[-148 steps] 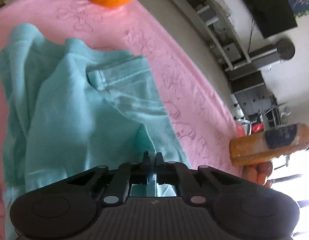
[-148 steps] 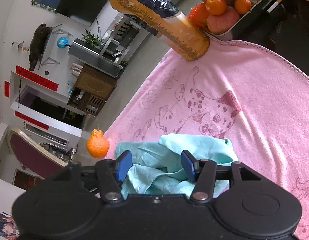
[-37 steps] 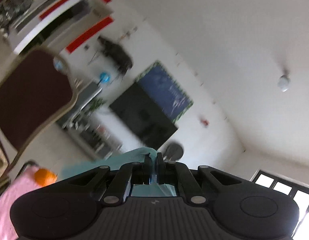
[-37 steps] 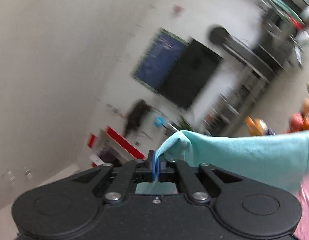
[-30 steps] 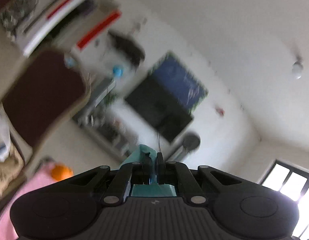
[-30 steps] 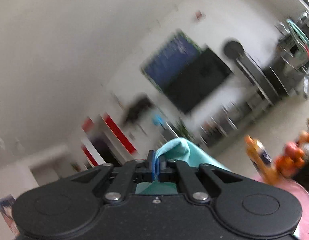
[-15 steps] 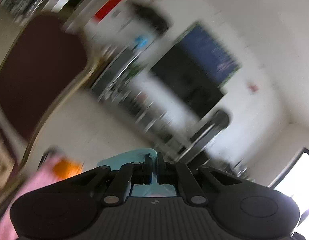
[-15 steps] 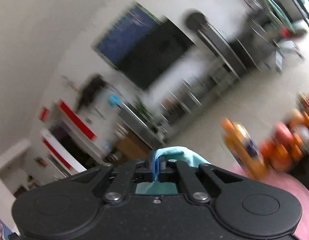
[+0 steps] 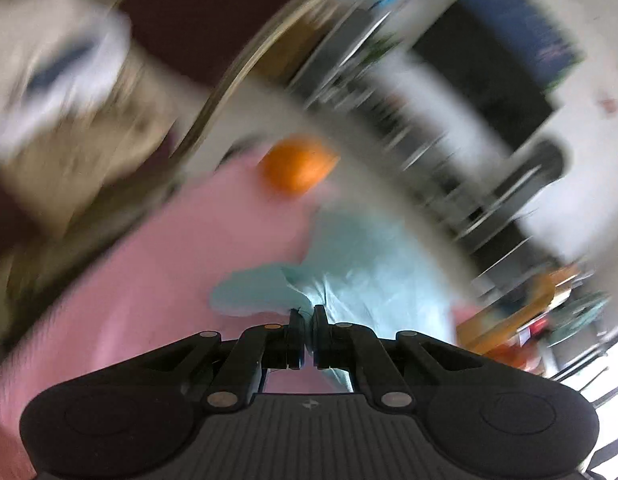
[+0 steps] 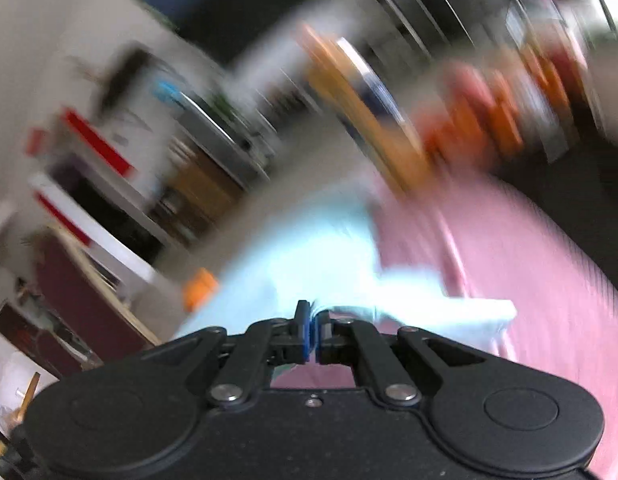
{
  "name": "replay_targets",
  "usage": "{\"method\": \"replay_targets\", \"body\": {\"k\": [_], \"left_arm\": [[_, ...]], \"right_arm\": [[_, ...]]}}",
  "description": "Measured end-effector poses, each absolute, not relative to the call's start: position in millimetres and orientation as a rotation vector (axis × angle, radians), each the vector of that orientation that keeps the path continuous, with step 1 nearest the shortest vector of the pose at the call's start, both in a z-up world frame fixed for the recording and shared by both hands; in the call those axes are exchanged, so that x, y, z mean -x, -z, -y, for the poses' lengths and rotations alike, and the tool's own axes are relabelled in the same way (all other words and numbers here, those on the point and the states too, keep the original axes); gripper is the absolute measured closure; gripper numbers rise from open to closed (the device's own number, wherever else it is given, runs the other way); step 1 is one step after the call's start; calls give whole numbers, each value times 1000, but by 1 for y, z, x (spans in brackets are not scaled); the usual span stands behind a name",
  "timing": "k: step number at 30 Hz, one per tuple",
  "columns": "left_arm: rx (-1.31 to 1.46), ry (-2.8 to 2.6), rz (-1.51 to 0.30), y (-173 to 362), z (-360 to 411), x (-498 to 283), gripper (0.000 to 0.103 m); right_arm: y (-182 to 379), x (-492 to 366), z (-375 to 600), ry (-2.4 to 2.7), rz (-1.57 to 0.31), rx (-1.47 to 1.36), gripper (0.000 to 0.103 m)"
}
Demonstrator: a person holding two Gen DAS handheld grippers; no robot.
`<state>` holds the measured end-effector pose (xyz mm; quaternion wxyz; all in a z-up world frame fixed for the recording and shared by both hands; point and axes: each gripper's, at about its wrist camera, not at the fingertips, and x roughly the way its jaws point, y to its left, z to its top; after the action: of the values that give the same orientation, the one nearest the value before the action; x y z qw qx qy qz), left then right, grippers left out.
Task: Fold clothes
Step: 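Lay the shirt flat on the towel and open both grippers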
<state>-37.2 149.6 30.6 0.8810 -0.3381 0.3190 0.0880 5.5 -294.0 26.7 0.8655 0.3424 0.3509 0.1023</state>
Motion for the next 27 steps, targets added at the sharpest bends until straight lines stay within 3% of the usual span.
{"method": "replay_targets", "body": {"k": [4, 18, 24, 27], "left_arm": [[635, -244, -771, 1, -153, 41, 101], [445, -292, -679, -10, -129, 81, 101], [275, -412, -848, 15, -116, 71, 90], [239, -488, -913, 20, -119, 74, 91]], "right_arm": [[44, 5, 288, -132, -895, -748, 101], [42, 45, 261, -121, -877, -557, 101], [38, 57, 261, -96, -907, -501, 100], [38, 57, 265, -64, -932, -484, 93]]}}
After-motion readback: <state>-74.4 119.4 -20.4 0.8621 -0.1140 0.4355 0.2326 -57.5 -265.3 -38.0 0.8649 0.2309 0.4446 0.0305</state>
